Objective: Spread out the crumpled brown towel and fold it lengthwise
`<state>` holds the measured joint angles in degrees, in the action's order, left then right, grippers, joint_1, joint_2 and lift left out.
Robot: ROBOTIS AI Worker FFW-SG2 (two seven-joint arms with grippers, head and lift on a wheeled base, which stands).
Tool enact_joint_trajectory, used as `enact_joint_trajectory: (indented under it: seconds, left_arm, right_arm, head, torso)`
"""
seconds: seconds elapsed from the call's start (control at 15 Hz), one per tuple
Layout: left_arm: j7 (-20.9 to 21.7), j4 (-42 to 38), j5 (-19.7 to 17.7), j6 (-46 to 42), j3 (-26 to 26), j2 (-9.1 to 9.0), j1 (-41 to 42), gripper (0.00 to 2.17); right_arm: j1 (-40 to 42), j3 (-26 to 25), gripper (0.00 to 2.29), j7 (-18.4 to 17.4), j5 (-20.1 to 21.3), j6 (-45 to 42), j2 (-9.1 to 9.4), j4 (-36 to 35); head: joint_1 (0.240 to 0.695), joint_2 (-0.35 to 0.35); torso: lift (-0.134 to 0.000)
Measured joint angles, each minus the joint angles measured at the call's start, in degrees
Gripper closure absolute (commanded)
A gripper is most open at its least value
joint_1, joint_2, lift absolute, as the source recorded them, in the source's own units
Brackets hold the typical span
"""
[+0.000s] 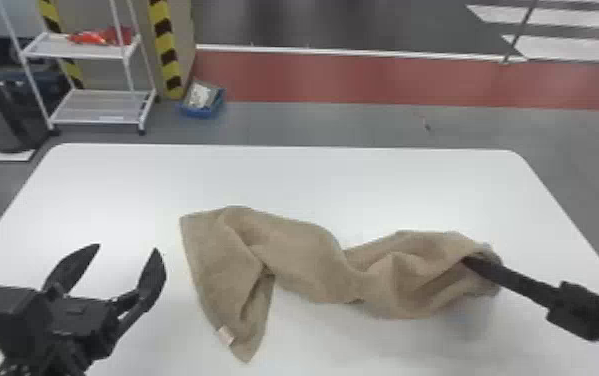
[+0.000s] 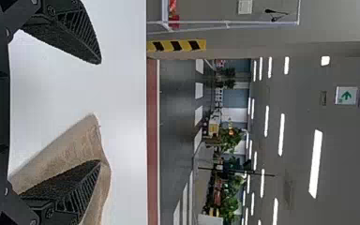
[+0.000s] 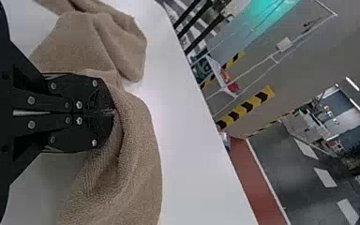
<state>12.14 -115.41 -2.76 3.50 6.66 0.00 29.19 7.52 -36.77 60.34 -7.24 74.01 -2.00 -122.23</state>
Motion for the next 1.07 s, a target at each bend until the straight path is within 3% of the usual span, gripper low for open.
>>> enact_joint_trajectory:
  seconds: [0.13, 0.27, 0.33, 0.4, 0.47, 0.53, 0.6, 0.67, 0.8, 0.93, 1.07]
  left_arm:
    - [0.09, -0.13, 0.03, 0.13, 0.05, 0.0, -0.01, 0.14]
    - [0.28, -0.18, 0.04, 0.28, 0.18, 0.0, -0.04, 0.14]
    - [0.41, -0.19, 0.04, 0.35, 0.22, 0.0, -0.09, 0.14]
    - [0.52, -0.22, 0.07, 0.43, 0.2, 0.0, -0.16, 0.14]
    - [0.59, -0.24, 0.18, 0.54, 0.07, 0.0, -0.25, 0.14]
    - [0.71, -0.26, 0.33, 0.82, -0.1, 0.0, -0.32, 0.14]
    - [0.83, -0.31, 0.44, 1.05, -0.19, 0.0, -0.38, 0.14]
    - [0.87, -0.31, 0.51, 1.15, -0.22, 0.0, -0.39, 0.14]
    - [0.95, -0.3, 0.56, 1.2, -0.24, 0.0, -0.35, 0.14]
    - [0.95, -0.11, 0.57, 1.2, -0.24, 0.0, -0.37, 0.14]
    - [0.93, 0.35, 0.57, 1.2, -0.24, 0.0, -0.58, 0.14]
  right_arm:
    - [-3.01, -5.81, 2.03, 0.15, -6.64, 11.24, -1.74, 0.01]
    - [-4.72, -9.65, 2.03, -0.18, -11.86, 14.87, -4.05, 0.64]
    - [-5.77, -10.35, 1.9, -1.38, -13.12, 15.19, -4.89, 1.03]
    - [-7.23, -10.11, 1.56, -3.94, -13.38, 15.34, -5.47, 1.74]
    - [-8.97, -8.22, 0.55, -8.29, -12.23, 15.39, -5.91, 2.97]
    - [-10.3, -4.57, 0.0, -12.86, -9.77, 15.42, -6.12, 4.57]
    - [-10.97, -0.54, 0.0, -17.19, -7.53, 15.43, -6.12, 6.26]
    - [-11.25, 2.19, 0.0, -19.28, -6.33, 15.43, -6.11, 7.37]
    - [-10.71, 7.24, 0.04, -19.22, -3.03, 15.43, -6.09, 8.12]
    - [-7.74, 10.73, 0.04, -11.94, 5.47, 10.22, -6.42, 5.48]
    - [-4.34, 12.66, 0.06, -4.58, 18.1, -5.12, -6.49, 1.83]
  head:
    - [0.695, -0.103]
    - [0.695, -0.126]
    - [0.695, -0.135]
    - [0.695, -0.142]
    - [0.695, -0.148]
    - [0.695, -0.15]
    - [0.695, -0.137]
    - [0.695, -0.125]
    - [0.695, -0.104]
    - [0.695, -0.093]
    - [0.695, -0.121]
  torso:
    - [-0.124]
    - [-0.124]
    - [-0.124]
    - [-0.124]
    - [-0.124]
    - [-0.124]
    - [-0.124]
    - [-0.124]
    - [-0.124]
    - [-0.124]
    - [-0.124]
